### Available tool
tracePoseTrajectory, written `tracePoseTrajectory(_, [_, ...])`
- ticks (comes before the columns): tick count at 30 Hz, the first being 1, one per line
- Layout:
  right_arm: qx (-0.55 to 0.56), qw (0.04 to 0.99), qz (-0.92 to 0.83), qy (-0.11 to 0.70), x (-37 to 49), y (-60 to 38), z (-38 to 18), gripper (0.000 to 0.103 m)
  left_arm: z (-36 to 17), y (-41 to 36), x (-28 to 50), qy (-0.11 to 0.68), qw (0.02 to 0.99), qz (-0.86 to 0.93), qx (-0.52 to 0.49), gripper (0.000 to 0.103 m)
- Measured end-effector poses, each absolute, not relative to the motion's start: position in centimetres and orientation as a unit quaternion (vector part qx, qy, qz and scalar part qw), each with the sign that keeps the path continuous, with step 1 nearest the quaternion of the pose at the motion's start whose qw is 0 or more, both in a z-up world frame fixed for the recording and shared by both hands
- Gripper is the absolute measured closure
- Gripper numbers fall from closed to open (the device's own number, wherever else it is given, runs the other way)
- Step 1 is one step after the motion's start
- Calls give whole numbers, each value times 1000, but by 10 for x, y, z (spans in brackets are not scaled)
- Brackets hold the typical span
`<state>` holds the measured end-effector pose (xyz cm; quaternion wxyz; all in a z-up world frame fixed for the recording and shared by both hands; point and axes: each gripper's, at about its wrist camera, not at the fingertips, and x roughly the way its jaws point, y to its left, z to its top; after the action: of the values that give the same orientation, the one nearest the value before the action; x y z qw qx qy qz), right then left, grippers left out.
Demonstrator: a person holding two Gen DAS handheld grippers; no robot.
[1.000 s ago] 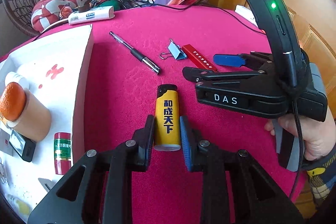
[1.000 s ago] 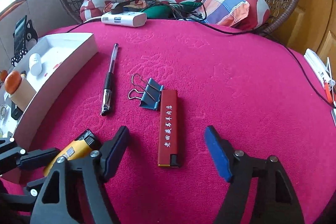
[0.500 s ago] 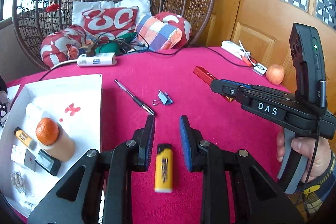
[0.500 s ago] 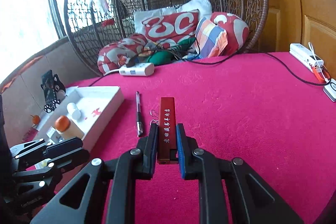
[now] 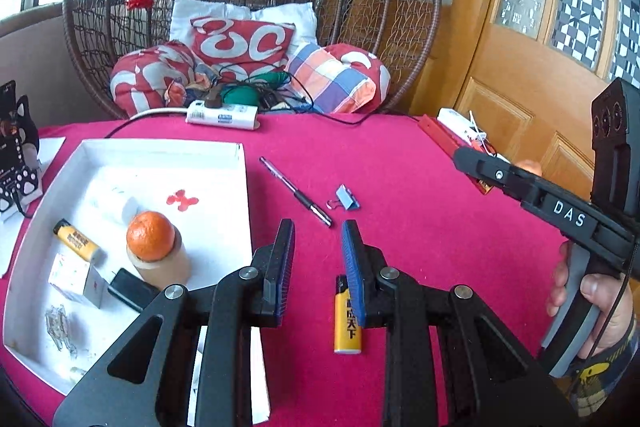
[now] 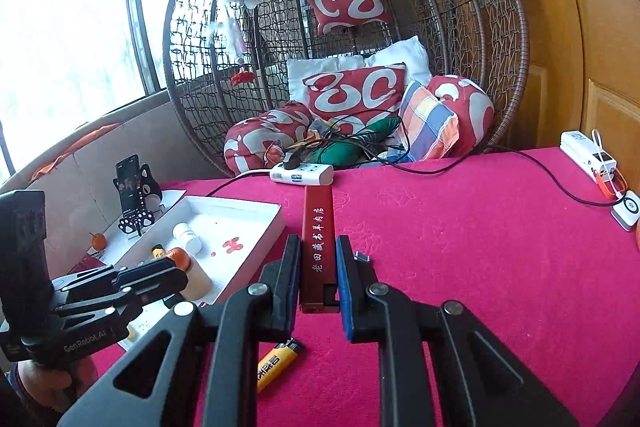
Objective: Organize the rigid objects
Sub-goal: 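Carry the yellow and red lighters into the white tray and open both tools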
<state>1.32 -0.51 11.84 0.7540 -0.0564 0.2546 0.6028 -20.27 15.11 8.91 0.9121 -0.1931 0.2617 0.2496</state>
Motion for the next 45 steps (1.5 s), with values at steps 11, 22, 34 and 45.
tracePoseTrajectory(11, [-32, 746, 607, 271, 23, -16, 110, 87, 11, 119, -139, 402, 870, 219, -182, 61])
tracePoseTrajectory(22, [-9, 741, 615, 270, 27, -26, 115, 88, 30, 114, -148, 358, 897, 221, -135, 80])
tracePoseTrajectory(34, [-24, 735, 634, 238, -3, -18, 136, 87, 106, 129, -208, 236, 926, 261, -134, 80])
tracePoseTrajectory(45, [-47, 726, 646, 233, -26, -4, 140, 87, 111, 144, -238, 209, 924, 280, -154, 80])
